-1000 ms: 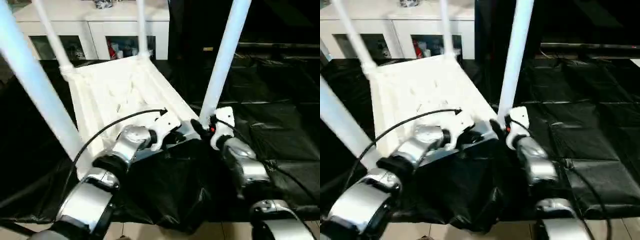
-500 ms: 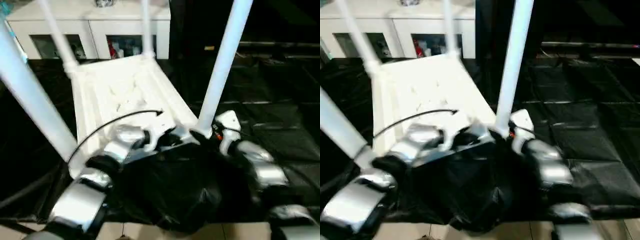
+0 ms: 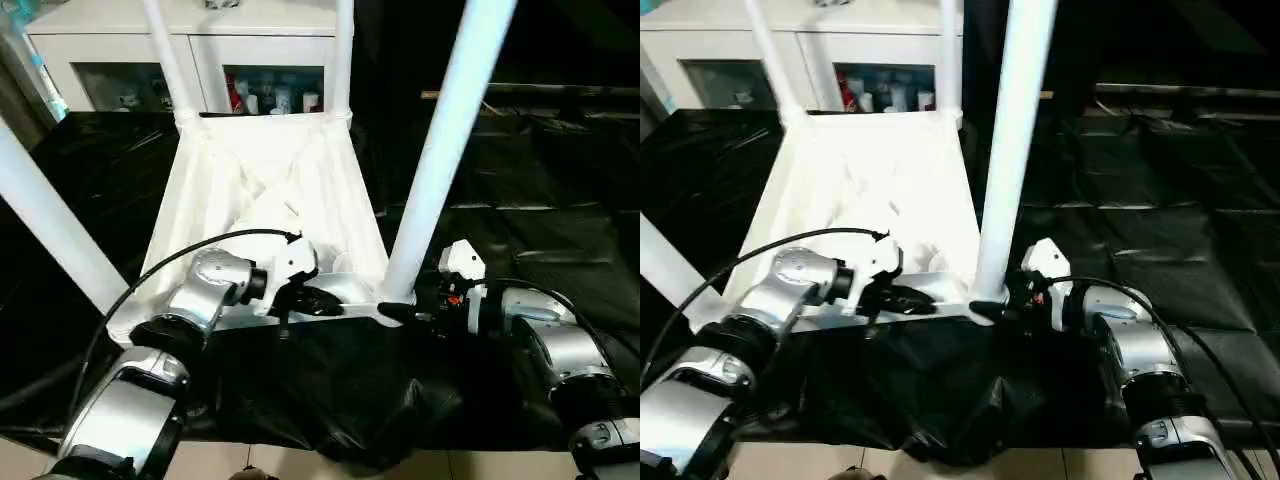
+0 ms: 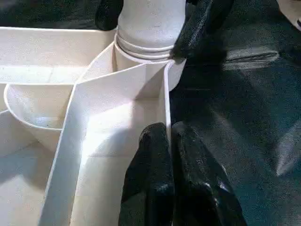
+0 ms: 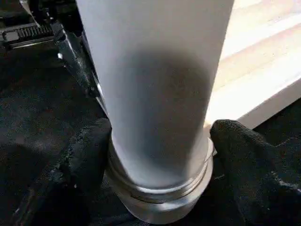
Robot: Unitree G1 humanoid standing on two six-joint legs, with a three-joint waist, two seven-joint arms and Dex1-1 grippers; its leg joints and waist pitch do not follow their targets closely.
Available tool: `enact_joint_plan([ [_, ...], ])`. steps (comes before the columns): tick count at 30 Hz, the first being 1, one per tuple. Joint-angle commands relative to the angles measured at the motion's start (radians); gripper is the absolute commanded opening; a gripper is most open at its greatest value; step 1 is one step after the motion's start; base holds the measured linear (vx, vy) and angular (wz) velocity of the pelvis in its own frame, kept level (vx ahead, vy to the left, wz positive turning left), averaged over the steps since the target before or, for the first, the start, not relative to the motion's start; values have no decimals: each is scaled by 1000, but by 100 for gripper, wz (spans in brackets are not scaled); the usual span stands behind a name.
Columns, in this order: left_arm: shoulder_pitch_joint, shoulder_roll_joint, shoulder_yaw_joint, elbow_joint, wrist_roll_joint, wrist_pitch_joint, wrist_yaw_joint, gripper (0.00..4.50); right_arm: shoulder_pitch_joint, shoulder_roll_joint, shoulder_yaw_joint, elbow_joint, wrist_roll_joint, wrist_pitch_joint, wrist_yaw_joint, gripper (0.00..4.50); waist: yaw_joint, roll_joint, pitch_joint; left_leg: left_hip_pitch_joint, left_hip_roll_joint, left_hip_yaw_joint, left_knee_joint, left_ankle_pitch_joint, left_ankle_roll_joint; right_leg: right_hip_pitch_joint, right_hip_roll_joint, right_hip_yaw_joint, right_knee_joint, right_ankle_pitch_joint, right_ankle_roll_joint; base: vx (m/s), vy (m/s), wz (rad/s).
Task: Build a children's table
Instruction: Rotate leg to tighten
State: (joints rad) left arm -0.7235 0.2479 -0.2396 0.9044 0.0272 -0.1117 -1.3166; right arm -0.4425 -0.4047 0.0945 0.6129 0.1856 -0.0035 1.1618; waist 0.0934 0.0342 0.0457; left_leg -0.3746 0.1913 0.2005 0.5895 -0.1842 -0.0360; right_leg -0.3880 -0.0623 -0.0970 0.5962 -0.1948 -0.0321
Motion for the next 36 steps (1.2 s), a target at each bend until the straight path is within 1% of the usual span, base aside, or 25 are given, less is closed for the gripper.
enact_joint_plan([
  [1, 0, -9, -3, -44, -31, 3, -45, 0, -7, 0, 10, -9, 6, 16, 16, 331, 2, -13, -66, 13, 60, -27, -57, -126, 111, 52, -103, 59, -63, -113, -226, 0, 0, 0],
  [3, 6, -7, -3, -57, -34, 11, -52, 0, -5, 3, 10, -11, 11, 16, 24, 329, 1, -13, -65, 13, 59, -27, -57, -124, 112, 50, -102, 59, -64, -114, -225, 0, 0, 0],
  [5, 9, -6, -4, -62, -36, 14, -54, 0, -3, 3, 11, -12, 12, 16, 27, 300, 1, -12, -66, 14, 60, -27, -57, -122, 111, 50, -101, 59, -63, -111, -226, 0, 0, 0],
  [6, 11, -6, -4, -66, -35, 14, -50, 0, 2, 3, 11, -14, 12, 14, 31, 300, 1, -14, -66, 13, 59, -26, -56, -121, 111, 51, -101, 59, -63, -112, -225, 0, 0, 0],
  [8, 10, -8, -3, -65, -32, 11, -42, 0, 5, 4, 11, -16, 11, 13, 30, 284, 1, -13, -66, 14, 58, -26, -56, -119, 111, 51, -101, 59, -63, -114, -223, 0, 0, 0],
  [10, -6, -22, 3, -28, -3, -11, 50, 0, 11, 18, 6, -1, -13, 5, -37, 277, 0, -13, -65, 13, 59, -26, -56, -120, 108, 49, -100, 59, -64, -118, -219, 0, 0, 0],
  [11, -25, -38, 10, 9, 21, -22, 138, 0, 6, 34, 2, 30, -48, -13, -126, 275, -1, -15, -64, 13, 57, -27, -56, -126, 102, 49, -101, 58, -67, -136, -212, 0, 0, 0],
  [12, -25, -38, 10, 9, 21, -22, 138, 0, 6, 34, 2, 30, -48, -13, -126, 275, -3, -14, -61, 16, 57, -27, -58, -135, 95, 47, -100, 58, -70, -156, -210, 0, 0, 0],
  [13, -41, -55, 20, 35, 31, -16, 214, 0, -1, 51, -7, 58, -68, -18, -202, 273, -7, -16, -59, 17, 53, -26, -58, -159, 79, 47, -101, 58, -78, -220, -196, 0, 0, 0],
  [15, -65, -89, 38, 66, 35, -3, 323, 0, -15, 90, -35, 99, -77, -4, -332, 272, -10, -16, -57, 20, 53, -27, -61, -175, 67, 46, -103, 57, -84, -270, -186, 0, 0, 0],
  [16, -67, -93, 40, 69, 36, -1, 334, 0, -17, 95, -39, 103, -78, -2, -348, 272, -13, -16, -55, 22, 52, -29, -62, -189, 55, 45, -103, 57, -88, -309, -177, 0, 0, 0],
  [17, -76, -108, 45, 79, 37, 5, 371, 0, -24, 113, -53, 119, -80, 5, -406, 272, -13, -17, -56, 21, 52, -30, -63, -190, 52, 47, -104, 57, -89, -320, -171, 0, 0, 0],
  [18, -88, -131, 49, 91, 42, 12, 422, 0, -34, 140, -76, 138, -73, 18, -482, 272, -15, -16, -55, 23, 51, -29, -63, -190, 51, 44, -103, 60, -92, -329, -165, 0, 0, 0],
  [21, -114, -187, 55, 116, 50, 31, 527, 0, -53, 204, -123, 165, -54, 48, -641, 272, -19, -13, -60, 23, 52, -30, -63, -169, 51, 45, -101, 61, -87, -272, -174, 0, 0, 0],
  [22, -130, -221, 55, 140, 55, 32, 579, 0, -64, 249, -145, 181, -46, 57, -728, 272, -22, -11, -63, 22, 52, -30, -62, -150, 57, 46, -100, 62, -80, -215, -186, 0, 0, 0],
  [24, -136, -234, 52, 149, 58, 28, 592, 0, -70, 271, -153, 189, -42, 60, -762, 272, -22, -12, -64, 20, 51, -30, -61, -136, 61, 47, -101, 63, -77, -180, -197, 0, 0, 0],
  [25, -139, -246, 49, 155, 61, 21, 604, 0, -76, 294, -158, 194, -39, 68, -789, 272, -22, -10, -66, 18, 49, -29, -60, -125, 68, 50, -102, 63, -75, -153, -202, 0, 0, 0],
  [26, -138, -253, 42, 156, 62, 15, 596, 0, -78, 317, -140, 190, -51, 61, -789, 272, -22, -10, -66, 18, 50, -29, -60, -119, 76, 50, -102, 63, -73, -132, -208, 0, 0, 0],
  [27, -138, -255, 39, 158, 63, 11, 594, 0, -77, 323, -124, 186, -65, 49, -782, 272, -21, -6, -65, 17, 50, -30, -60, -122, 82, 52, -103, 62, -73, -128, -211, 0, 0, 0],
  [28, -138, -255, 38, 159, 64, 10, 594, 0, -76, 324, -118, 184, -70, 46, -779, 272, -22, -7, -65, 16, 49, -29, -59, -124, 83, 52, -102, 61, -73, -128, -210, 0, 0, 0],
  [29, -134, -252, 34, 156, 65, 2, 579, 0, -68, 324, -96, 169, -84, 20, -746, 272, -22, -10, -63, 18, 50, -29, -60, -136, 84, 52, -103, 61, -76, -142, -209, 0, 0, 0],
  [30, -131, -249, 33, 154, 66, -3, 568, 0, -62, 322, -85, 158, -87, 4, -725, 307, -22, -8, -63, 18, 50, -28, -60, -145, 83, 51, -105, 62, -78, -159, -204, 0, 0, 0],
  [31, -129, -245, 32, 153, 67, -9, 561, 0, -59, 320, -84, 152, -85, -5, -715, 328, -22, -10, -63, 18, 51, -28, -61, -147, 82, 52, -105, 62, -78, -164, -203, 0, 0, 0],
  [35, -126, -219, 35, 154, 58, -35, 526, 0, -65, 274, -80, 143, -99, -48, -666, 351, -22, -9, -64, 17, 51, -29, -60, -141, 90, 54, -103, 61, -75, -144, -208, 0, 0, 0],
  [36, -125, -215, 35, 153, 56, -38, 518, 0, -64, 266, -79, 137, -97, -47, -650, 369, -22, -9, -63, 17, 51, -28, -59, -142, 93, 54, -102, 62, -75, -140, -210, 0, 0, 0],
])
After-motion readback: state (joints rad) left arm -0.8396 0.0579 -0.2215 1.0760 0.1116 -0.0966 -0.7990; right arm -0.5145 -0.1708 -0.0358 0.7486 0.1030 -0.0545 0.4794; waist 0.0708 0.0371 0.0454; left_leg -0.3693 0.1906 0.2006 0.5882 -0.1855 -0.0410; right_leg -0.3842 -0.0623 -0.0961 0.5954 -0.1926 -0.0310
